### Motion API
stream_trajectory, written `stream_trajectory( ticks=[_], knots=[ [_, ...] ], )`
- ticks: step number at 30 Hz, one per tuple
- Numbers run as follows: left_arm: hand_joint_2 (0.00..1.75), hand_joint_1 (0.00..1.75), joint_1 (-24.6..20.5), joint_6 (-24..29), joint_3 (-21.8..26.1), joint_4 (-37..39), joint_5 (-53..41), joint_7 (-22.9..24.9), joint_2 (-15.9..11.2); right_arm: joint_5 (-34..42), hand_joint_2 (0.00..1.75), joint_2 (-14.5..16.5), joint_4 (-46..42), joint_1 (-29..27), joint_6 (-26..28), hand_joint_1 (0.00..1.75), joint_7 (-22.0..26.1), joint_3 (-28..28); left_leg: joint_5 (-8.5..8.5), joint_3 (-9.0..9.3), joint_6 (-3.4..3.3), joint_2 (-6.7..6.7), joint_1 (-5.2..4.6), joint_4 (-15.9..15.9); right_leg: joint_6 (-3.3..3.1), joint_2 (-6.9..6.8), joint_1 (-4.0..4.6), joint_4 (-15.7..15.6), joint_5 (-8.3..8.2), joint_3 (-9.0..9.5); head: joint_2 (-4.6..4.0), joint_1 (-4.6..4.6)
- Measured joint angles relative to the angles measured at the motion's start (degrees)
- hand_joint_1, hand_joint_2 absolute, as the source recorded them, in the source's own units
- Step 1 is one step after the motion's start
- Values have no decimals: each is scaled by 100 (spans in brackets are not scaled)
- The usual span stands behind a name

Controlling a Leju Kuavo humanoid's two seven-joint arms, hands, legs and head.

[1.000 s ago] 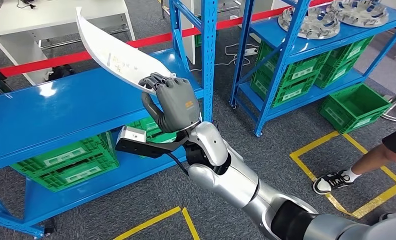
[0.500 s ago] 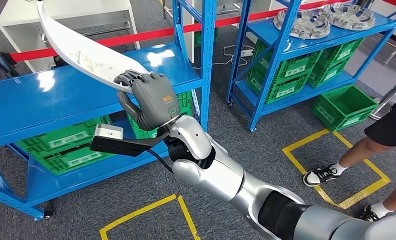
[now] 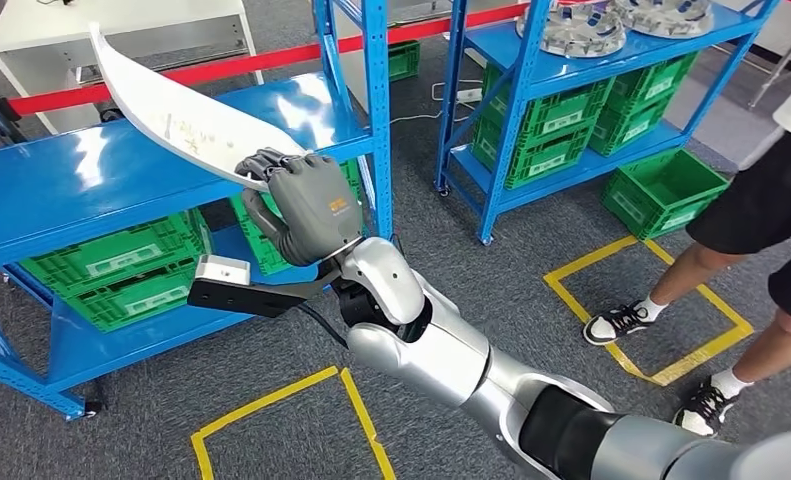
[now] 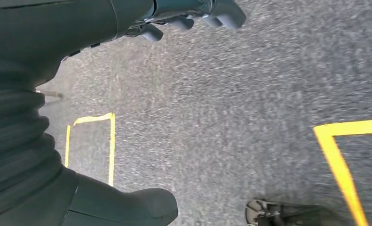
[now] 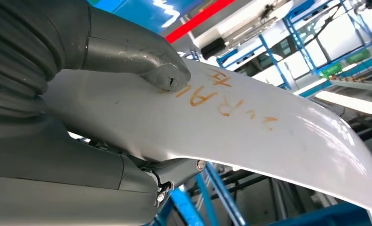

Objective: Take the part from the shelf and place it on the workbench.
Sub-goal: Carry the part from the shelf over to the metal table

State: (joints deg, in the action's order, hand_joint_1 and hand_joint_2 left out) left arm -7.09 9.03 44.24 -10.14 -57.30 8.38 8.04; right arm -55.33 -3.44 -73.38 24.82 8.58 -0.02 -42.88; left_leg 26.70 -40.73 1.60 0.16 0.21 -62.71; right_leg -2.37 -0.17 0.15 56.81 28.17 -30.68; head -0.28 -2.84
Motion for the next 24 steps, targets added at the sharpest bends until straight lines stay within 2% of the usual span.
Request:
stream_trajectory(
  ticks=[1, 2, 3, 4, 5, 6, 7, 8, 9, 10, 12, 13, 14, 15, 16, 17, 18, 19, 20, 21, 22, 23, 24],
  knots=[
    [175, 0, -1, 0, 0, -1, -3, 9, -1, -12, 175, 1, -1, -16, 7, 175, -1, 0, 317, -76, 29, -3, 11, -345, -8, 5, -7, 1, -82, -89, 0, 8],
    [175, 0, -3, 0, 0, -1, -7, 14, -4, -21, 175, 1, -1, -38, 12, 175, -3, 0, 530, -126, 58, -3, 25, -715, -1, 5, -10, 7, -162, -184, 0, 8],
    [175, 0, -5, 0, 0, -2, -10, 19, -7, -29, 175, 1, 0, -64, 15, 175, -7, 0, 600, -134, 82, -3, 37, -1019, 11, 4, -15, 18, -241, -286, 0, 8],
    [175, 0, -5, 0, 0, -2, -13, 21, -9, -35, 175, 1, 1, -90, 16, 175, -11, 0, 532, -72, 101, -3, 48, -1183, 29, 0, -22, 35, -318, -394, 0, 8],
    [175, 0, -4, 0, 0, -2, -14, 21, -10, -43, 175, 1, 1, -108, 16, 175, -15, 0, 388, 64, 114, -3, 57, -1171, 50, -3, -31, 56, -387, -504, 0, 8],
    [175, 0, -6, 1, 0, -3, -14, 21, -10, -51, 175, 1, 0, -118, 16, 175, -19, 0, 254, 325, 122, -3, 68, -930, 75, -5, -42, 83, -454, -609, 0, 7],
    [175, 0, -13, 2, 0, -5, -14, 21, -9, -58, 175, 1, -5, -123, 16, 175, -23, 0, 250, 674, 126, -7, 76, -521, 106, -5, -46, 112, -513, -698, 0, 8],
    [175, 0, -22, 2, 0, -8, -13, 19, -9, -67, 175, 0, -13, -123, 15, 175, -26, 0, 328, 992, 105, -20, 70, -93, 140, -7, -48, 138, -565, -761, 0, 2],
    [175, 0, -29, 2, 0, -9, -13, 16, -9, -73, 175, -1, -20, -123, 13, 175, -28, 0, 426, 1231, 71, -30, 61, 267, 178, -12, -50, 150, -625, -800, 0, -6],
    [175, 0, -34, 1, 1, -10, -12, 14, -9, -80, 175, -1, -27, -123, 11, 175, -28, 0, 511, 1334, 22, -40, 38, 468, 215, -15, -52, 143, -685, -816, 0, -7],
    [175, 0, -28, -9, 5, -9, -10, 15, -12, -89, 175, -13, -29, -132, 3, 175, -29, 0, 444, 1262, -105, -30, 13, 521, 295, -14, -78, 114, -773, -835, 0, 0],
    [175, 0, -27, -15, 8, -8, -8, 19, -13, -91, 175, -25, -28, -139, -2, 175, -31, 0, 383, 1209, -164, -17, 10, 519, 330, -7, -90, 159, -700, -872, 0, 6],
    [175, 0, -26, -20, 10, -8, -5, 23, -18, -91, 175, -37, -28, -145, -8, 175, -33, 0, 315, 1157, -216, -2, 14, 525, 360, -1, -101, 300, -514, -936, 0, 6],
    [175, 0, -27, -22, 12, -9, -1, 24, -22, -91, 175, -49, -27, -148, -11, 175, -34, 0, 244, 1090, -253, 13, 18, 528, 380, 4, -107, 553, -229, -1023, 0, 4],
    [175, 0, -28, -25, 14, -10, 3, 26, -28, -91, 175, -55, -27, -148, -16, 175, -35, 0, 170, 1006, -275, 18, 12, 523, 396, 8, -106, 911, 90, -1127, 0, 3],
    [175, 0, -28, -27, 15, -10, 10, 29, -33, -91, 175, -62, -27, -149, -18, 175, -35, 0, 94, 911, -287, 21, 4, 515, 406, 10, -105, 1305, 342, -1214, 0, 4],
    [175, 0, -26, -30, 16, -10, 16, 34, -34, -91, 175, -67, -27, -152, -20, 175, -36, 0, 17, 798, -290, 22, -5, 502, 407, 11, -101, 1633, 467, -1252, 0, 4],
    [175, 0, -24, -32, 16, -9, 23, 41, -34, -91, 175, -73, -27, -154, -22, 175, -35, 0, -54, 689, -291, 23, -13, 484, 401, 12, -96, 1826, 462, -1221, 0, 4],
    [175, 0, -21, -33, 17, -9, 29, 48, -34, -91, 175, -76, -27, -155, -23, 175, -36, 0, -117, 585, -286, 23, -19, 463, 385, 13, -87, 1805, 341, -1081, 0, 4],
    [175, 0, -20, -33, 17, -9, 33, 51, -34, -91, 175, -78, -27, -154, -25, 175, -36, 0, -173, 491, -276, 23, -22, 440, 360, 13, -75, 1576, 190, -831, 0, 3],
    [175, 0, -21, -33, 18, -9, 37, 54, -33, -91, 175, -80, -28, -146, -25, 175, -36, 0, -224, 413, -261, 23, -23, 415, 323, 13, -58, 1189, 132, -512, 0, 3],
    [175, 0, -23, -33, 19, -9, 41, 54, -32, -91, 175, -80, -28, -135, -26, 175, -35, 0, -275, 347, -239, 23, -27, 393, 284, 14, -35, 733, 153, -187, 0, 2],
    [175, 0, -25, -33, 20, -9, 45, 54, -32, -91, 175, -80, -29, -122, -27, 175, -35, 0, -327, 308, -210, 24, -27, 390, 250, 15, -12, 387, 212, 40, 0, -4]
  ],
)
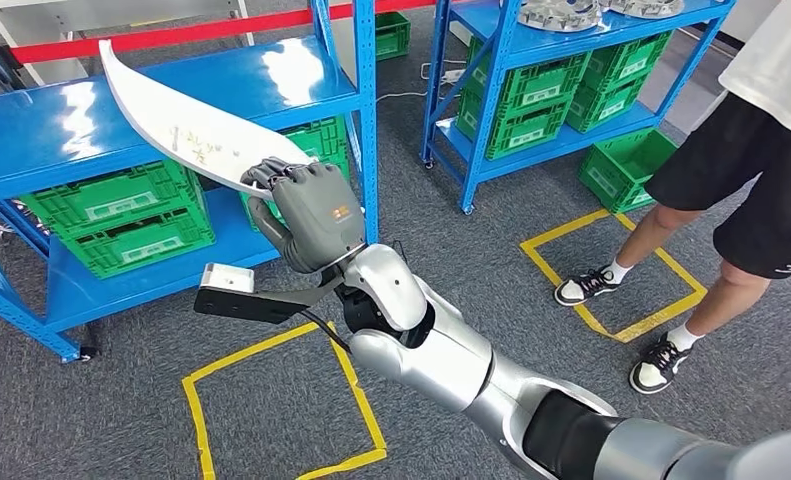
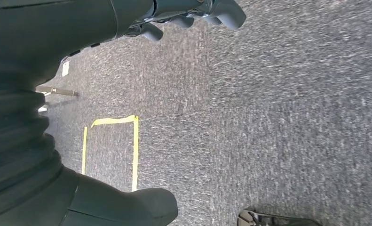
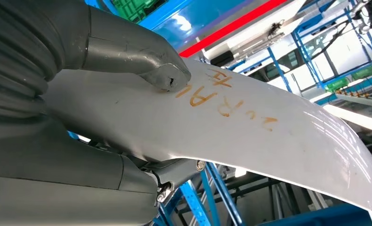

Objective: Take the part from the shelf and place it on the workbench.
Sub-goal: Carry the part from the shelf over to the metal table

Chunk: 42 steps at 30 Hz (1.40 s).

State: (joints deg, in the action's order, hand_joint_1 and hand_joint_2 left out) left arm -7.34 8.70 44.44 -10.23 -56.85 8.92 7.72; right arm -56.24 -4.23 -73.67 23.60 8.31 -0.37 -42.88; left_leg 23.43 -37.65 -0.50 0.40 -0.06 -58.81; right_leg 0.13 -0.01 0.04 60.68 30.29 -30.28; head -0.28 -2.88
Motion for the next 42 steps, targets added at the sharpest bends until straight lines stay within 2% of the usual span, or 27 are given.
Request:
stream_trajectory(
  ticks=[2, 4, 6, 8, 9, 10, 11, 13, 15, 16, 17, 19, 21, 23, 24, 25, 26, 28, 30, 32, 34, 35, 36, 38, 40, 41, 42],
  knots=[
    [175, 0, 1, 0, 2, 1, 8, -1, -1, -3, 175, -2, -1, 24, -4, 175, 2, 0, -112, -32, 70, 2, 8, 29, -55, 6, 39, -319, 74, 146, 0, -22],
    [175, 0, 12, 1, 7, 3, 11, -2, -8, -8, 175, -5, -1, 34, -10, 175, 3, 0, -142, -72, 140, -11, 13, 48, -122, -5, 16, -360, -48, 84, 0, -39],
    [175, 0, 24, 2, 16, 8, 11, -1, -11, -9, 175, -4, -1, 41, -14, 175, 2, 0, 199, -198, 204, -30, 21, -240, -194, -24, -26, -402, -197, -21, 0, -38],
    [175, 0, 27, 2, 25, 10, 11, -1, -12, -9, 175, -3, -1, 43, -18, 175, 3, 0, 752, -389, 264, -35, 47, -958, -225, -29, -30, -397, -325, -170, 0, -36],
    [175, 0, 27, 2, 28, 10, 12, 0, -14, -9, 175, -3, -1, 41, -20, 175, 4, 0, 916, -453, 291, -35, 58, -1321, -223, -30, -30, -388, -386, -252, 0, -36],
    [175, 0, 27, 2, 32, 10, 12, 0, -16, -9, 175, -3, -1, 40, -23, 175, 4, 0, 957, -454, 312, -35, 67, -1554, -214, -31, -32, -376, -447, -339, 0, -36],
    [175, 0, 28, 2, 34, 10, 13, -1, -18, -9, 175, -3, 0, 40, -25, 175, 3, 0, 882, -357, 326, -34, 76, -1590, -199, -32, -36, -361, -504, -427, 0, -37],
    [175, 0, 23, 2, 35, 7, 13, -3, -19, -9, 175, -3, 0, 41, -26, 175, 3, 0, 625, 147, 337, -35, 98, -1034, -154, -32, -47, -316, -601, -585, 0, -37],
    [175, 0, 12, 2, 35, 4, 13, -11, -19, -9, 175, -4, -1, 43, -25, 175, 3, 1, 632, 729, 308, -49, 92, -222, -94, -35, -42, -271, -682, -695, 0, -38],
    [175, 0, 8, 2, 35, 5, 13, -15, -18, -9, 175, -4, -1, 43, -24, 175, 4, 1, 691, 883, 279, -58, 78, 27, -66, -40, -40, -263, -729, -724, 0, -39],
    [175, 0, 9, 2, 35, 5, 13, -17, -18, -9, 175, -5, 0, 41, -22, 175, 5, 1, 725, 932, 239, -66, 55, 138, -34, -44, -40, -270, -781, -743, 0, -42],
    [175, 0, 23, 2, 37, 9, 13, -17, -14, -10, 175, -18, 1, 29, -20, 175, 5, 1, 644, 851, 129, -55, 50, 173, 35, -40, -54, -283, -830, -786, 0, -40],
    [175, 0, 27, 2, 42, 10, 13, -18, -12, -13, 175, -44, 2, 19, -17, 175, 4, 1, 522, 730, 20, -29, 67, 193, 98, -24, -64, -28, -538, -917, 0, -40],
    [175, 0, 21, 2, 52, 6, 13, -20, -16, -16, 175, -67, 7, 11, -9, 175, 5, 0, 398, 577, -33, -12, 64, 182, 137, -14, -67, 681, 22, -1139, 0, -45],
    [175, 0, 21, 3, 61, 5, 14, -20, -18, -16, 175, -75, 15, 3, 2, 175, 10, 0, 336, 486, -41, -7, 59, 171, 148, -11, -68, 1071, 218, -1227, 0, -45],
    [175, 0, 21, 4, 69, 5, 14, -20, -18, -16, 175, -85, 27, -8, 14, 175, 18, 0, 276, 393, -43, -3, 54, 155, 153, -9, -67, 1350, 291, -1254, 0, -45],
    [175, 0, 21, 7, 78, 6, 18, -19, -17, -16, 175, -93, 42, -18, 27, 175, 30, 0, 219, 299, -38, 0, 51, 134, 148, -8, -66, 1434, 228, -1178, 0, -50],
    [175, 0, 19, 21, 92, 7, 35, -17, -15, -15, 175, -102, 69, -26, 46, 175, 59, 0, 125, 132, -13, 1, 51, 85, 116, -7, -65, 967, -57, -706, 0, -67],
    [175, 0, 13, 42, 118, 6, 87, -44, -10, -16, 175, -103, 83, -17, 53, 175, 80, 0, 52, 21, 36, -4, 42, 49, 58, -8, -42, 126, -39, -97, 0, -85],
    [175, 0, 9, 54, 155, 6, 166, -103, -4, -19, 175, -103, 86, -7, 52, 175, 85, 1, -24, -7, 108, -9, 42, 54, 2, -7, -5, -321, 115, 161, 0, -97],
    [175, 0, 11, 63, 197, 7, 220, -149, -1, -20, 175, -101, 90, 0, 40, 175, 87, 1, -88, -18, 184, -25, 48, 77, -65, -29, -10, -377, 56, 140, 0, -99],
    [175, 0, 14, 69, 216, 8, 231, -162, 3, -19, 175, -98, 91, 3, 32, 175, 89, 1, -35, -54, 215, -34, 50, 31, -112, -50, -26, -387, 9, 116, 0, -93],
    [175, 0, 16, 75, 232, 9, 236, -176, 7, -19, 175, -96, 91, 5, 21, 175, 91, 1, 110, -123, 242, -44, 52, -119, -155, -79, -45, -402, -41, 88, 0, -86],
    [175, 0, 16, 97, 257, 10, 236, -195, 15, -17, 175, -92, 96, 7, -6, 175, 95, 0, 579, -343, 291, -49, 68, -741, -209, -136, -53, -405, -117, 9, 0, -75],
    [175, 0, 18, 125, 276, 13, 236, -199, 17, -17, 175, -92, 115, 1, -27, 175, 97, 0, 870, -520, 335, -47, 77, -1400, -211, -208, -47, -386, -169, -74, 0, -73],
    [175, 0, 20, 134, 282, 14, 236, -198, 17, -17, 175, -92, 128, -4, -33, 175, 96, 0, 865, -494, 346, -43, 79, -1500, -205, -250, -46, -371, -188, -113, 0, -73],
    [175, 0, 21, 137, 284, 14, 236, -198, 17, -17, 175, -92, 139, -10, -36, 175, 96, 0, 771, -352, 350, -26, 80, -1371, -196, -298, -48, -351, -201, -147, 0, -72]
  ],
)
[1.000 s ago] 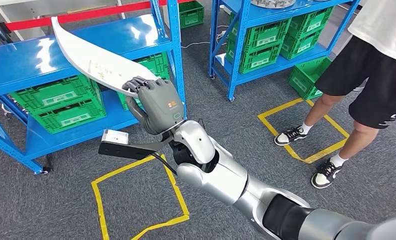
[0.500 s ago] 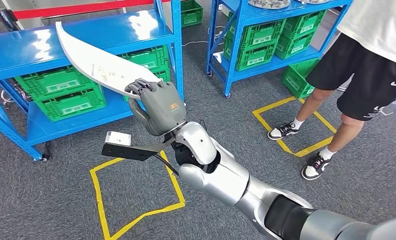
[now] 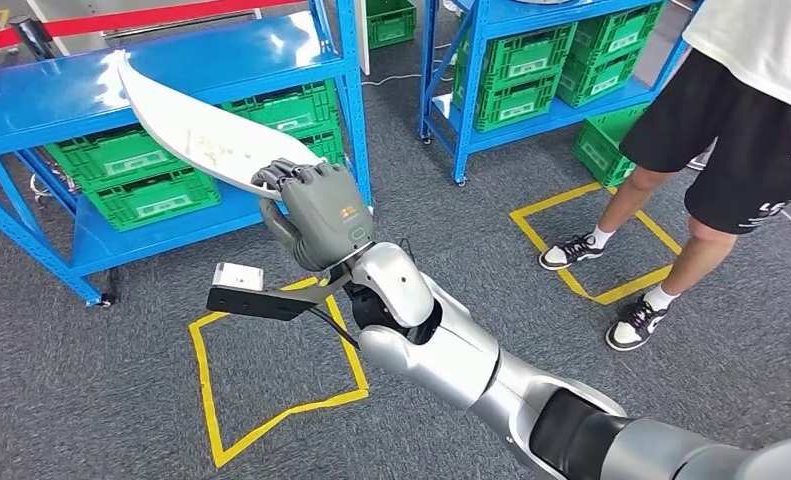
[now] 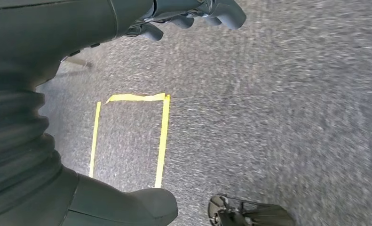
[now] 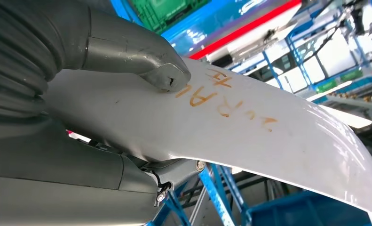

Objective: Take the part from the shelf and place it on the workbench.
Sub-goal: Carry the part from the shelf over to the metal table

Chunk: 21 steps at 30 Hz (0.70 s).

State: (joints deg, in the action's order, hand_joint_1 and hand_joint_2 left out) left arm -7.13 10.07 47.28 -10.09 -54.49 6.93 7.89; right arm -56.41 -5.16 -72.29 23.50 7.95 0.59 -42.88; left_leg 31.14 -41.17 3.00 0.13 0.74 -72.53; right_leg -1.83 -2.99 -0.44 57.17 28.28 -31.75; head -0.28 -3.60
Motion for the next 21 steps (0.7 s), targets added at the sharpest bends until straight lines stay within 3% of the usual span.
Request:
stream_trajectory(
  ticks=[2, 4, 5, 7, 9, 11, 12, 13, 14, 15, 16, 18, 20, 21],
  knots=[
    [175, 0, -10, 1, 2, 0, 0, 3, 2, 0, 175, -1, 13, -5, -4, 175, 1, 1, -218, 536, -17, 158, -12, 770, 26, -102, 7, 47, -8, -48, 0, 2],
    [175, 0, -24, 1, 2, 0, 0, 12, 8, 0, 175, -2, 31, 2, -12, 175, 3, 1, -308, 889, -99, 322, -53, 1343, 73, -201, 32, 80, -11, -67, 0, -13],
    [175, 0, -27, -1, 2, 1, 0, 18, 11, 0, 175, -2, 43, 5, -16, 175, 4, 1, -290, 919, -150, 340, -72, 1428, 102, -248, 47, 86, -17, -71, 0, -20],
    [175, 0, -12, -9, 3, 4, -1, 43, 17, -13, 175, 2, 71, 8, -22, 175, -8, 0, -324, 874, -240, 227, -61, 1448, 163, -314, 53, 99, -16, -75, 0, -23],
    [175, 0, 6, -19, 8, 9, -5, 64, 19, -41, 175, 5, 96, 8, -19, 175, -20, 0, -377, 836, -315, 112, -38, 1465, 229, -136, 34, 292, 140, -155, 0, -26],
    [175, 0, 3, -27, 16, 12, -11, 68, 20, -63, 175, 7, 122, -3, -15, 175, -21, 0, -429, 785, -373, 4, -27, 1472, 266, 158, 11, 912, 522, -417, 0, -34],
    [175, 0, 1, -36, 21, 12, -14, 68, 20, -67, 175, 7, 140, -16, -14, 175, -23, 0, -452, 753, -387, -60, -29, 1467, 270, 234, 7, 1308, 713, -590, 0, -38],
    [175, 0, 4, -46, 25, 13, -17, 69, 20, -68, 175, 7, 162, -33, -15, 175, -27, 0, -474, 720, -387, -135, -31, 1460, 268, 265, 6, 1610, 822, -722, 0, -37],
    [175, 0, 12, -57, 28, 15, -23, 73, 20, -72, 175, 7, 182, -47, -15, 175, -31, 0, -494, 687, -380, -218, -32, 1448, 259, 278, 6, 1723, 820, -768, 0, -38],
    [175, 0, 22, -69, 32, 16, -31, 76, 20, -80, 175, 8, 197, -56, -16, 175, -33, 0, -512, 658, -367, -300, -32, 1433, 244, 292, 5, 1612, 712, -701, 0, -38],
    [175, 0, 31, -80, 34, 19, -37, 79, 20, -90, 175, 10, 206, -60, -16, 175, -34, 0, -528, 636, -352, -381, -32, 1416, 224, 328, 3, 1292, 525, -526, 0, -38],
    [175, 0, 54, -100, 37, 21, -31, 66, 22, -127, 175, 13, 209, -68, -13, 175, -39, 0, -553, 601, -312, -517, -32, 1384, 182, 533, -2, 512, 239, -119, 0, -37],
    [175, 0, 108, -91, 55, 24, 6, 30, 29, -174, 175, 10, 183, -111, 1, 175, -55, 0, -592, 560, -244, -623, -28, 1379, 158, 648, 9, 163, 165, 42, 0, -40],
    [175, 0, 150, -80, 69, 26, 19, 7, 40, -196, 175, -2, 145, -145, 7, 175, -80, 0, -619, 543, -200, -673, -26, 1393, 148, 606, 24, 154, 149, 36, 0, -43]
  ],
)
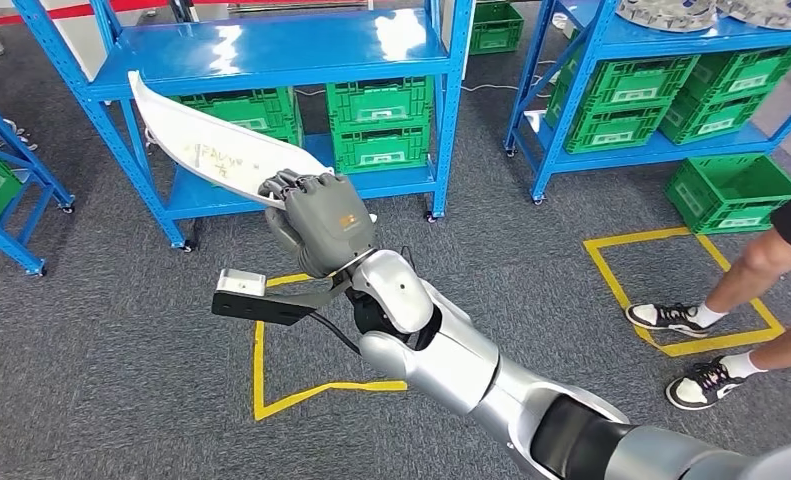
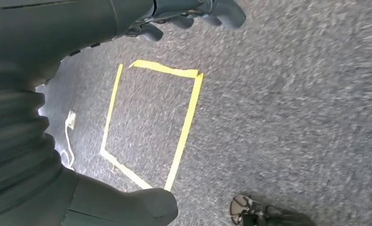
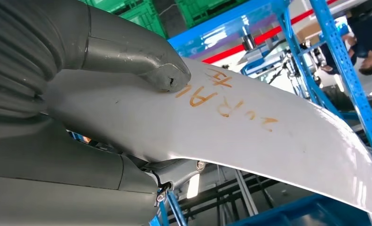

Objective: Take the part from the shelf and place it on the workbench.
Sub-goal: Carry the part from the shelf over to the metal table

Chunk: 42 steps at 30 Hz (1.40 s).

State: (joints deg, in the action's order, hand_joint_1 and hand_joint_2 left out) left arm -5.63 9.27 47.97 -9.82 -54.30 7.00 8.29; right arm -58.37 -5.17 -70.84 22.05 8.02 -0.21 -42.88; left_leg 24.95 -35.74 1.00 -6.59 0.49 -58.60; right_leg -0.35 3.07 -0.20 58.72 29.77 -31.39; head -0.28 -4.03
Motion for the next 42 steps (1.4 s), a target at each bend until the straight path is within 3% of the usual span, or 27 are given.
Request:
stream_trajectory(
  ticks=[1, 3, 4, 6, 8, 9, 11, 13, 14, 16, 17, 19, 21, 23, 24, 26, 28, 30, 32, 34, 36, 38, 39, 40, 42],
  knots=[
    [175, 0, 51, 9, 14, 3, -3, -18, 10, -22, 175, -16, -56, -33, 6, 175, -28, 0, -24, -20, 39, -47, 6, 16, -29, -60, -10, -15, -26, -3, 0, -3],
    [175, 0, 142, 8, 28, 12, -53, 18, 41, -56, 175, -74, -209, -89, 7, 175, -90, 0, 59, -104, 93, 101, -11, -96, -103, -176, -33, -60, -82, -3, 0, 18],
    [175, 0, 166, 4, 28, 16, -84, 74, 53, -70, 175, -113, -289, -121, -7, 175, -114, 1, 203, -210, 115, 259, -20, -319, -135, -247, -46, -81, -105, -7, 0, 35],
    [175, 0, 178, -3, 29, 21, -120, 190, 81, -105, 175, -202, -425, -214, -73, 175, -145, 14, 607, -525, 168, 550, -9, -1066, -167, -402, -30, -85, -119, -27, 0, 66],
    [175, 0, 184, -2, 31, 21, -130, 227, 90, -153, 175, -265, -520, -309, -147, 175, -139, 32, 805, -710, 209, 621, 14, -1598, -172, -567, -20, -83, -125, -50, 0, 66],
    [175, 0, 188, 5, 33, 19, -130, 216, 88, -173, 175, -284, -561, -337, -172, 175, -130, 38, 749, -637, 217, 640, 20, -1543, -170, -645, -19, -81, -130, -58, 0, 67],
    [175, 0, 188, 27, 41, 12, -131, 170, 78, -198, 175, -316, -631, -356, -207, 175, -98, 45, 461, -177, 202, 786, 20, -843, -153, -788, -16, -73, -134, -59, 0, 68],
    [175, 0, 170, 42, 46, 5, -137, 98, 70, -198, 175, -352, -678, -351, -220, 175, -42, 53, 275, 240, 124, 1008, -16, -133, -105, -909, 12, -57, -130, -58, 0, 65],
    [175, 0, 162, 44, 46, 4, -142, 58, 69, -192, 175, -370, -691, -345, -220, 175, -10, 56, 250, 319, 79, 1060, -35, 24, -72, -960, 25, -51, -132, -59, 0, 61],
    [175, 0, 164, 34, 46, 4, -151, 2, 69, -175, 175, -398, -702, -329, -221, 175, 43, 62, 227, 288, -5, 957, -49, 58, -5, -1064, 32, -58, -143, -56, 0, 51],
    [175, 0, 170, 27, 46, 5, -156, -15, 73, -168, 175, -409, -705, -318, -221, 175, 62, 66, 205, 276, -40, 900, -40, 69, 35, -1035, 21, -44, -129, -56, 0, 51],
    [175, 0, 163, 15, 46, 5, -166, -37, 78, -139, 175, -441, -715, -297, -208, 175, 104, 74, 149, 257, -118, 783, -13, 101, 107, -739, -4, 215, 72, -158, 0, 44],
    [175, 0, 129, 13, 46, 5, -168, -48, 77, -104, 175, -489, -713, -295, -192, 175, 146, 76, 103, 205, -166, 648, -3, 101, 140, -406, -19, 925, 474, -474, 0, 34],
    [175, 0, 110, 14, 49, 5, -154, -55, 75, -76, 175, -519, -697, -301, -169, 175, 183, 76, 72, 143, -170, 485, -7, 78, 142, -326, -22, 1564, 707, -771, 0, 31],
    [175, 0, 110, 19, 54, 5, -130, -67, 75, -66, 175, -522, -689, -295, -144, 175, 199, 76, 57, 114, -160, 396, -7, 60, 136, -315, -25, 1595, 656, -783, 0, 30],
    [175, 0, 101, 46, 79, 5, -38, -121, 74, -56, 175, -511, -672, -257, -64, 175, 243, 76, 36, 72, -131, 218, -1, 16, 115, -229, -44, 976, 290, -458, 0, 30],
    [175, 0, 66, 70, 121, 2, 33, -162, 59, -55, 175, -478, -638, -199, 30, 175, 278, 76, 14, 26, -78, 67, -3, -28, 92, 2, -61, 262, 46, -98, 0, 31],
    [175, 0, 38, 58, 155, -4, 12, -145, 17, -67, 175, -408, -599, -173, 119, 175, 272, 76, -26, -27, 1, -49, 1, -27, 52, 89, -42, 57, 25, -21, 0, 29],
    [175, 0, 45, 30, 175, -8, 4, -145, -42, -95, 175, -282, -573, -173, 198, 175, 262, 76, -63, -83, 88, -122, 15, -11, -32, -46, -37, 25, -29, -27, 0, 27],
    [175, 0, 56, 8, 204, -8, 63, -217, -95, -111, 175, -145, -555, -186, 264, 175, 261, 76, 78, -207, 151, 98, -7, -240, -125, -188, -51, -20, -73, -21, 0, 46],
    [175, 0, 55, 3, 238, -13, 109, -310, -142, -105, 175, -50, -522, -226, 326, 175, 263, 77, 457, -475, 182, 453, -27, -880, -174, -343, -37, -37, -85, -25, 0, 65],
    [175, 0, 72, 5, 263, -16, 123, -344, -193, -87, 175, 27, -470, -292, 382, 175, 272, 80, 760, -734, 201, 589, -14, -1527, -188, -514, -22, -35, -84, -40, 0, 66],
    [175, 0, 91, 9, 278, -16, 127, -326, -222, -79, 175, 67, -446, -330, 407, 175, 276, 84, 773, -742, 205, 614, -9, -1613, -189, -597, -20, -34, -82, -45, 0, 67],
    [175, 0, 114, 16, 292, -17, 130, -295, -259, -73, 175, 106, -430, -366, 430, 175, 279, 92, 683, -633, 206, 643, -5, -1474, -186, -678, -20, -32, -80, -46, 0, 67],
    [175, 0, 147, 33, 326, -24, 120, -228, -340, -72, 175, 169, -418, -421, 468, 175, 280, 132, 380, -164, 187, 837, -11, -700, -165, -826, -13, -26, -65, -34, 0, 67]
  ],
)
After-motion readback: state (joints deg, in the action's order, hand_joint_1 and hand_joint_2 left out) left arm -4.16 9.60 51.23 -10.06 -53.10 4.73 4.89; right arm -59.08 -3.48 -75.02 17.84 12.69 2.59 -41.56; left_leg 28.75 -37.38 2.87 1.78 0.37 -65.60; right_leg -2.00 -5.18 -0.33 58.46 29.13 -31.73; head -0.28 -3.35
